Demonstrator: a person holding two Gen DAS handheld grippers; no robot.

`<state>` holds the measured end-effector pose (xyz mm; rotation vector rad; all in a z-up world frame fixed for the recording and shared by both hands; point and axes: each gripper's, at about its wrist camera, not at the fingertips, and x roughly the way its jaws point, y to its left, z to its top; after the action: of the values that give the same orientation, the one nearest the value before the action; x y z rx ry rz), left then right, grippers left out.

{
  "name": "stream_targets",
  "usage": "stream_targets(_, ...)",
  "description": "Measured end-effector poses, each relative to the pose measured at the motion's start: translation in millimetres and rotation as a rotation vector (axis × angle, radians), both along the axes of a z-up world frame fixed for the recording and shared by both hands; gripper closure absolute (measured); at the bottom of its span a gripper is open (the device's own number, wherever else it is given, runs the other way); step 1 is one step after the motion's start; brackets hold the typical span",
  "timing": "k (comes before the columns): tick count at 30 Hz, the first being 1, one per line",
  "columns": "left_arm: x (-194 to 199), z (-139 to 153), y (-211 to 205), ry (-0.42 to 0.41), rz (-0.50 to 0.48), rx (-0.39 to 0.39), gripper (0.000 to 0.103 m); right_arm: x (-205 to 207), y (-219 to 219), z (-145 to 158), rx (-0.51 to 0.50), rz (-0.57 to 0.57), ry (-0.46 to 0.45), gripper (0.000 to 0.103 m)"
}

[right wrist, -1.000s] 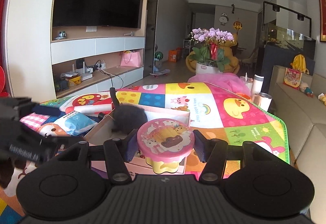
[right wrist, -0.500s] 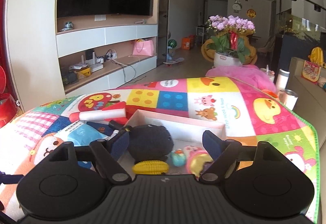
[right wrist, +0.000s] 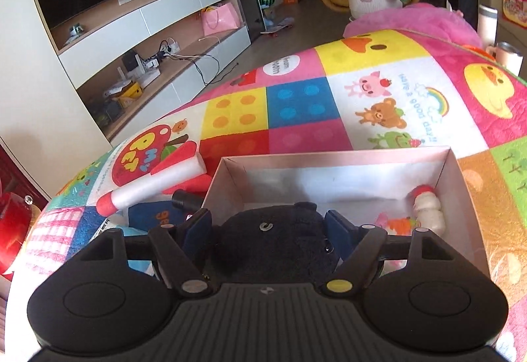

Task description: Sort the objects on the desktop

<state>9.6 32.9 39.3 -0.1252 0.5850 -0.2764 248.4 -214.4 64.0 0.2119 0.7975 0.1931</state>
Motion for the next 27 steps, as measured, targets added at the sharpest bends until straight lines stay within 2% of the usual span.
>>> stream_targets(2,-1,-2,-1,0.006,-0.007,0.002,0.000,-7,-8,-1,0.028,0.023,0.014,0.026)
stream_targets(4,0,-3,-2,0.011,-0.006,0.002,0.000,-18,-10,3,-0.003,0.068,0.019,0.027)
stream_targets(7,-1,-2,-2,0.006,-0.006,0.003,0.000,-32,-9,-3,-0.182,0.079,0.092,0.043)
stream_targets(9,0,-2,-3,0.002,-0.011,0.000,0.000,-47,-14,-5,-0.303,0.052,0.061,0.045)
stream_targets(10,1,-3,-5,0.008,-0.013,-0.001,0.000,-54,-20,-1,-0.305,0.047,0.030,0.045)
stream_targets(14,7,-7,-15,0.028,-0.029,0.009,0.000,-55,-48,25,-0.060,-0.007,-0.031,0.042)
stream_targets(16,6,-8,-20,0.019,-0.049,0.026,0.000,-44,-48,34,0.033,-0.024,-0.053,0.033)
stream_targets(18,4,-11,-25,0.006,-0.054,0.063,0.000,-28,-38,34,0.085,-0.040,-0.056,0.022)
stream_targets(20,3,-14,-27,-0.007,-0.038,0.114,0.000,-9,-23,27,0.104,-0.062,-0.018,0.019)
stream_targets(22,2,-16,-23,-0.010,-0.014,0.140,0.000,8,-7,14,0.055,-0.111,0.030,0.019)
stream_targets(24,2,-16,-16,-0.003,0.000,0.131,0.000,20,3,1,0.005,-0.138,0.072,0.019)
stream_targets(26,2,-16,-10,0.001,0.013,0.122,0.000,24,5,-10,0.031,-0.112,0.129,0.019)
stream_targets(27,3,-16,-8,0.003,0.017,0.119,0.000,20,5,-13,0.054,-0.082,0.138,0.023)
